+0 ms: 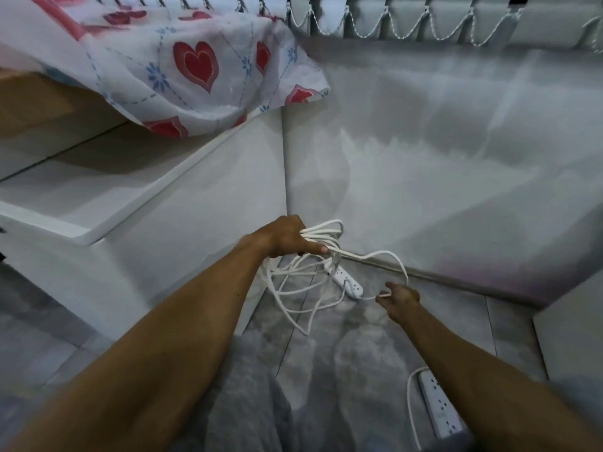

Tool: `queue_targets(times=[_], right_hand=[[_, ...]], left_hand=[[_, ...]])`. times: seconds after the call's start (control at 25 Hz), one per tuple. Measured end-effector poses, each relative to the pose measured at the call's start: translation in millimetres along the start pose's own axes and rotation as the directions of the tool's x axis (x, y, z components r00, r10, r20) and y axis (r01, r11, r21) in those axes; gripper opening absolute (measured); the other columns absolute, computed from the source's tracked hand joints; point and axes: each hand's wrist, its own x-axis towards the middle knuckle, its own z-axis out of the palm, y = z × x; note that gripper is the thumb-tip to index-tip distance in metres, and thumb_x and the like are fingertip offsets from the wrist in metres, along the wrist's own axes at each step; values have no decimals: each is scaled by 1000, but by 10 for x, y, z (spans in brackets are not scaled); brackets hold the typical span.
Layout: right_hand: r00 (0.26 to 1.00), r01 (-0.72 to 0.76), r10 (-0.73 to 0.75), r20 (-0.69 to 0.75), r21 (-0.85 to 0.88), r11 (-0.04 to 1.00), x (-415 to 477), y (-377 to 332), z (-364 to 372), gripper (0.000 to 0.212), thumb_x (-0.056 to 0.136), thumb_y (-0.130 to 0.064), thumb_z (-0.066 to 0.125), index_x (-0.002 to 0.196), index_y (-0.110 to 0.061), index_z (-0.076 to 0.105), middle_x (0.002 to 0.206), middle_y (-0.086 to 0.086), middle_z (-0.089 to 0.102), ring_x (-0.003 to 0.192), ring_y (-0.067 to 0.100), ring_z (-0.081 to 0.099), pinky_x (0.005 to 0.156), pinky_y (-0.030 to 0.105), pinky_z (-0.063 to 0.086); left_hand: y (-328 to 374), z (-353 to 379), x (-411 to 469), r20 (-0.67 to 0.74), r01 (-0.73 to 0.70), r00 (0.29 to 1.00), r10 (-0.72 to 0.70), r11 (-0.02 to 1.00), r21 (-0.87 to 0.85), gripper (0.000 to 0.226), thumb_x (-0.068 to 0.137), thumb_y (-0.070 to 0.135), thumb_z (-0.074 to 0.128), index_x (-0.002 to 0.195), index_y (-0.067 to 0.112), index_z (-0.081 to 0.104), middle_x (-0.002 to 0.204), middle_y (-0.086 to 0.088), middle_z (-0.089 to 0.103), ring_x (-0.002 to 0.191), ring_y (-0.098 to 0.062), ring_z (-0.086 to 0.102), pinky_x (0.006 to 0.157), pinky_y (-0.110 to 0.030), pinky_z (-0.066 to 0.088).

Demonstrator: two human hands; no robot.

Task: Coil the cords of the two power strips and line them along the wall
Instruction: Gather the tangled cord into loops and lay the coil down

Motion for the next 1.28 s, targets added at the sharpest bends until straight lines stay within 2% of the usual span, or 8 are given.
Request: queue_targets(times=[0.2,0.32,0.4,0.44,0.56,0.96,1.08,1.28], right_hand=[[977,199,-122,174,-551,810,191,-471,49,11,97,-1,54,103,7,60,85,22,55,63,25,53,72,42,54],[932,357,-49,359,-933,-48,337,-844,10,25,89,-10,68,109,-1,56,101,22,60,74,32,65,63,38,59],[888,386,5,459,-740,-550,461,-1059,72,42,93,-12,60,134,-10,52,132,18,58,113,33,62,91,38,54],[841,434,27,541,-643,-631,539,-1131,131,43,96,-12,52,139,-16,53,141,13,54,124,31,55,101,35,46],[746,569,93,659,-559,-604,806,-1103,373,38,102,-20,47,138,-21,56,145,12,53,129,29,51,106,30,37],[866,481,57,497,-796,-368,2294,833,817,77,101,-52,36,157,-10,5,163,22,1,150,42,6,120,51,18],[816,500,-29,577,-731,-465,2581,842,986,76,100,-56,34,157,-12,8,165,18,-1,151,40,3,118,56,20],[821,439,-37,569,-672,-597,2952,481,1178,78,97,-59,35,157,-19,5,166,9,-3,152,34,3,116,59,20]], left_hand=[[-186,-28,146,-46,24,999,-24,1000,-14,57,65,74,75,58,18,68,49,6,63,52,-10,64,56,-29,48],[-358,296,193,-112,33,993,-35,999,-26,55,69,71,74,63,17,67,59,2,64,61,-14,65,57,-31,47],[-551,667,170,-149,50,987,-52,999,-15,54,71,71,72,66,18,66,64,-1,66,67,-18,68,60,-33,50],[-655,879,131,-148,53,988,-49,998,21,52,73,73,70,69,20,69,67,-2,69,70,-20,70,62,-33,51],[-955,1486,40,-124,-93,984,129,961,260,60,78,80,52,88,25,74,82,-4,76,80,-24,72,66,-30,50],[-1345,2319,728,-100,-320,907,410,822,471,53,85,69,47,82,23,73,66,-2,72,59,-21,69,48,-26,46],[-1508,2198,974,-82,-317,926,368,877,361,54,85,70,51,97,23,77,75,-7,75,69,-27,72,57,-33,52],[-1660,2093,1202,55,-101,994,98,993,68,41,78,64,71,72,23,71,74,-6,75,72,-21,71,61,-31,49]])
